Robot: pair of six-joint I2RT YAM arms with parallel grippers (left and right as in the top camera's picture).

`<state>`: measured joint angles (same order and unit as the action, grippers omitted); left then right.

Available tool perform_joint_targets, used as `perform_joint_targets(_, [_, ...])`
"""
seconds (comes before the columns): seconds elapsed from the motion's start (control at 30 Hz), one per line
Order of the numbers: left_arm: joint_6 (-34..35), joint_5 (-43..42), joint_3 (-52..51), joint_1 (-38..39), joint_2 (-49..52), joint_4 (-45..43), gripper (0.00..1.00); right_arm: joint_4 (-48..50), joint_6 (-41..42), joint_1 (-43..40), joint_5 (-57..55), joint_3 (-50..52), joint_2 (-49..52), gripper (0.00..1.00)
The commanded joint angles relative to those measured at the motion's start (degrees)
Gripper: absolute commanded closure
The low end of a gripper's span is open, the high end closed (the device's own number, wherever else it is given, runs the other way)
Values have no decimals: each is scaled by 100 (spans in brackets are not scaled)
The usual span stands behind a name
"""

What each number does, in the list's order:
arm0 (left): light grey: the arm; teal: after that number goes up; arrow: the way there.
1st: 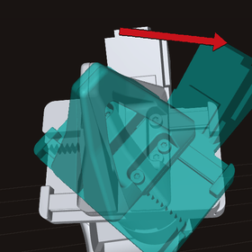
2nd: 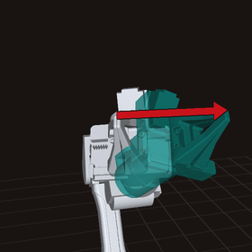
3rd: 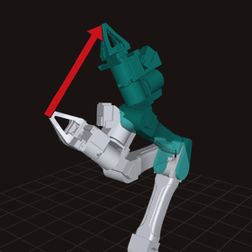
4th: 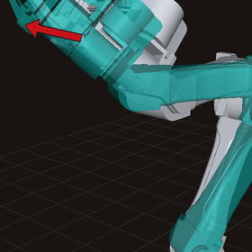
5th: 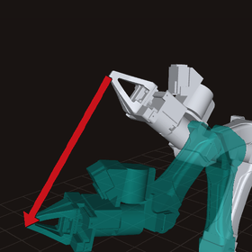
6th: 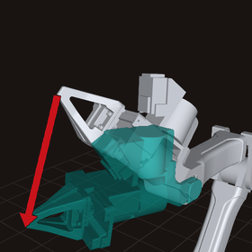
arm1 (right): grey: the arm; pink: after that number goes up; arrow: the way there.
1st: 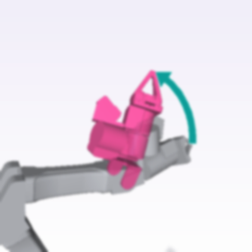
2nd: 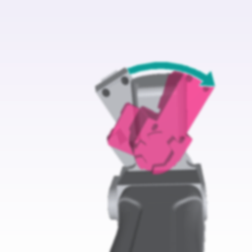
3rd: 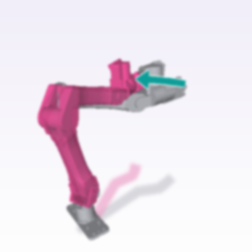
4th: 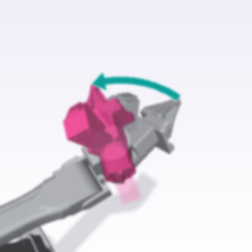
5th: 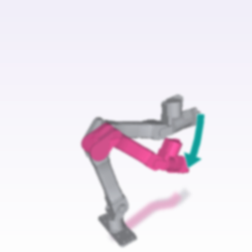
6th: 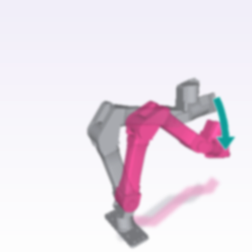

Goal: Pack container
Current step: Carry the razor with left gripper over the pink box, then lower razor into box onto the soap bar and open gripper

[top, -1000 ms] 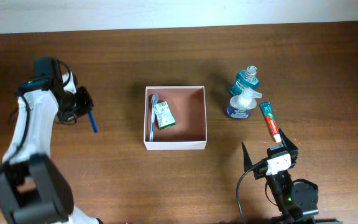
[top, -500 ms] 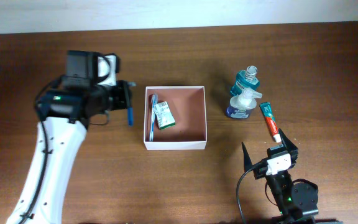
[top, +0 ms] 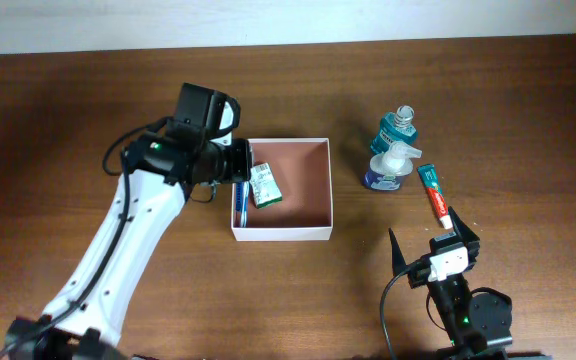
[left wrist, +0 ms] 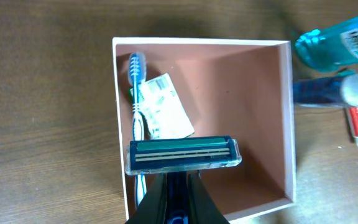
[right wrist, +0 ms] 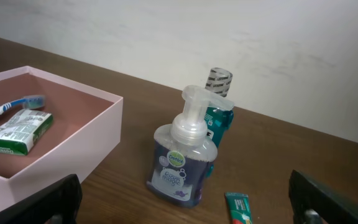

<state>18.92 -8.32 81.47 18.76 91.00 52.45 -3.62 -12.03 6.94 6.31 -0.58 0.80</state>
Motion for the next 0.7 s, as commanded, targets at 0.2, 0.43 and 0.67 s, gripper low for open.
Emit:
perform_joint_targets(0.2, [146, 109, 74, 262, 691, -55, 99, -24, 2, -33, 13, 26, -55, 2])
perform_joint_targets(0.43, [236, 291, 74, 487, 949, -76, 99, -24, 2, -33, 11, 26, -55, 2])
perform_joint_targets(0.67, [407, 485, 63, 487, 1106, -105, 100, -24, 2, -33, 11, 26, -55, 2])
